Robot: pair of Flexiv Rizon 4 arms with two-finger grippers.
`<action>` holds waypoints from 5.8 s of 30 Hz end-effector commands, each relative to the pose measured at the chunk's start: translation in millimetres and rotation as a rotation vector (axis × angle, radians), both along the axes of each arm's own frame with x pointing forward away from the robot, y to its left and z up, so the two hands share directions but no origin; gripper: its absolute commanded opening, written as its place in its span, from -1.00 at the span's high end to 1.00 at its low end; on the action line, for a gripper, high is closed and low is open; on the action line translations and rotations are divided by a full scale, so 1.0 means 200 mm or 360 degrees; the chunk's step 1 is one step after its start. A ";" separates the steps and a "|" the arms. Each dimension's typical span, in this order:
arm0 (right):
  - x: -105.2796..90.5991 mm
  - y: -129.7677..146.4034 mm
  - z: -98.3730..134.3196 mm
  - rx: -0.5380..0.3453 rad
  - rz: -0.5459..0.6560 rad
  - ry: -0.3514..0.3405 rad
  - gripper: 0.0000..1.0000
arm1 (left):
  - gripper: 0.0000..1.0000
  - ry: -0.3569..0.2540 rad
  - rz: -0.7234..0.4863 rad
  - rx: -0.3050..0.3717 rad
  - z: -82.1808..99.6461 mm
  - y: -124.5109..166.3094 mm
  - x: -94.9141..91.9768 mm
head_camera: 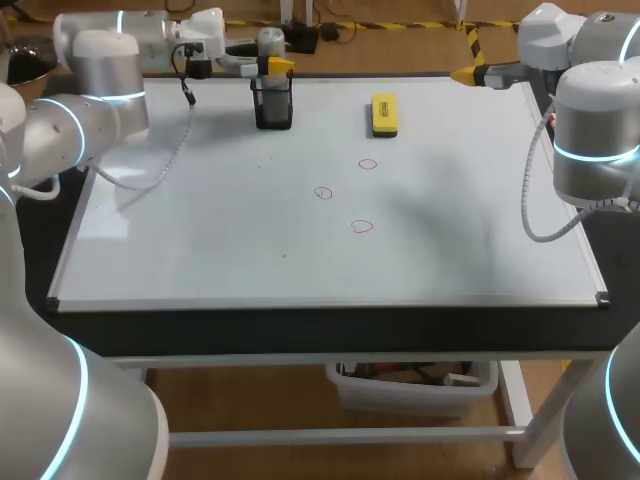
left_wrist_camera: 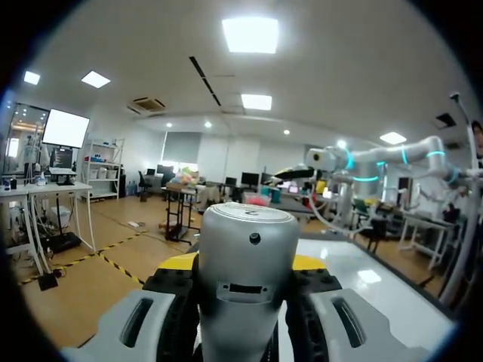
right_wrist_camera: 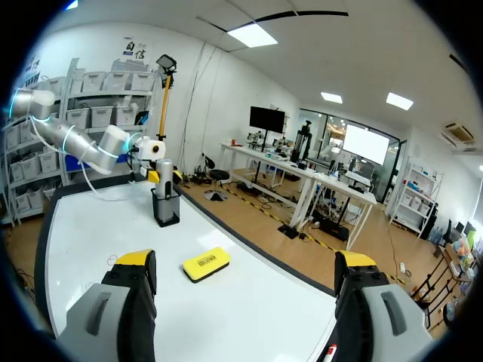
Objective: Pick up the inspection probe, press it on each red-marked spot on the whiteboard one by one, put down the probe, pick up the eraser, and wipe off all the red marks.
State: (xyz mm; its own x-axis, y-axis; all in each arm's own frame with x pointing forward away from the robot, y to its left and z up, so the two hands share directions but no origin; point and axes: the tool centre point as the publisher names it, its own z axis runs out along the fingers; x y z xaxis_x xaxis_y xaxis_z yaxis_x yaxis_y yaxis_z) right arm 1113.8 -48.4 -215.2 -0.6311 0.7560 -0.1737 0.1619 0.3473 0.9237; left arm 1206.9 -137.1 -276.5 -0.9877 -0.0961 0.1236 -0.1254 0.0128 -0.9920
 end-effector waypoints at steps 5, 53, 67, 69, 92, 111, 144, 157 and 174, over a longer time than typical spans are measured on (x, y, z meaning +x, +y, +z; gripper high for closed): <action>0.00 0.00 0.00 0.0002 0.0002 -0.0001 -1.00 | 1.00 -0.0025 -0.0046 -0.0009 0.04 0.04 0.00; 0.00 0.00 0.00 0.0002 0.0002 -0.0001 -1.00 | 1.00 -0.0175 0.0289 0.0091 0.68 0.48 -0.33; 0.00 0.00 0.00 0.0002 0.0002 -0.0001 -1.00 | 1.00 -0.0206 0.0541 0.0025 0.51 0.75 -0.52; 0.00 0.00 0.00 0.0002 0.0002 -0.0001 -1.00 | 1.00 -0.0221 0.0549 0.0021 0.49 0.76 -0.54; 0.00 0.00 0.00 0.0002 0.0002 -0.0001 -1.00 | 1.00 -0.0123 0.0717 0.0105 0.37 0.86 -0.59; 0.48 0.12 -0.21 -0.0638 0.1080 0.0482 -1.00 | 1.00 -0.0123 0.0717 0.0105 0.37 0.86 -0.59; 0.65 0.35 -0.39 -0.1426 0.1658 0.0593 -1.00 | 1.00 -0.0123 0.0717 0.0105 0.37 0.86 -0.59; 0.69 0.45 -0.42 -0.1594 0.1912 0.0581 -1.00 | 1.00 -0.0123 0.0717 0.0105 0.37 0.86 -0.59; 0.63 0.59 -0.64 -0.1997 0.2605 0.0273 -1.00 | 1.00 -0.0123 0.0717 0.0105 0.37 0.86 -0.59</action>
State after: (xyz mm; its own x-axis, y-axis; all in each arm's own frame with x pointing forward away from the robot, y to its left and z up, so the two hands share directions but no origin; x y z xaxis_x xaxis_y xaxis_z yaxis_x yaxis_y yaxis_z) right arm 1234.5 66.8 -341.0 -0.5726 -0.8041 -0.1600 -0.8197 0.5575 0.1316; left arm 1088.8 35.3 -202.3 -0.8522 -0.5222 0.0327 -0.0622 0.0392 -0.9973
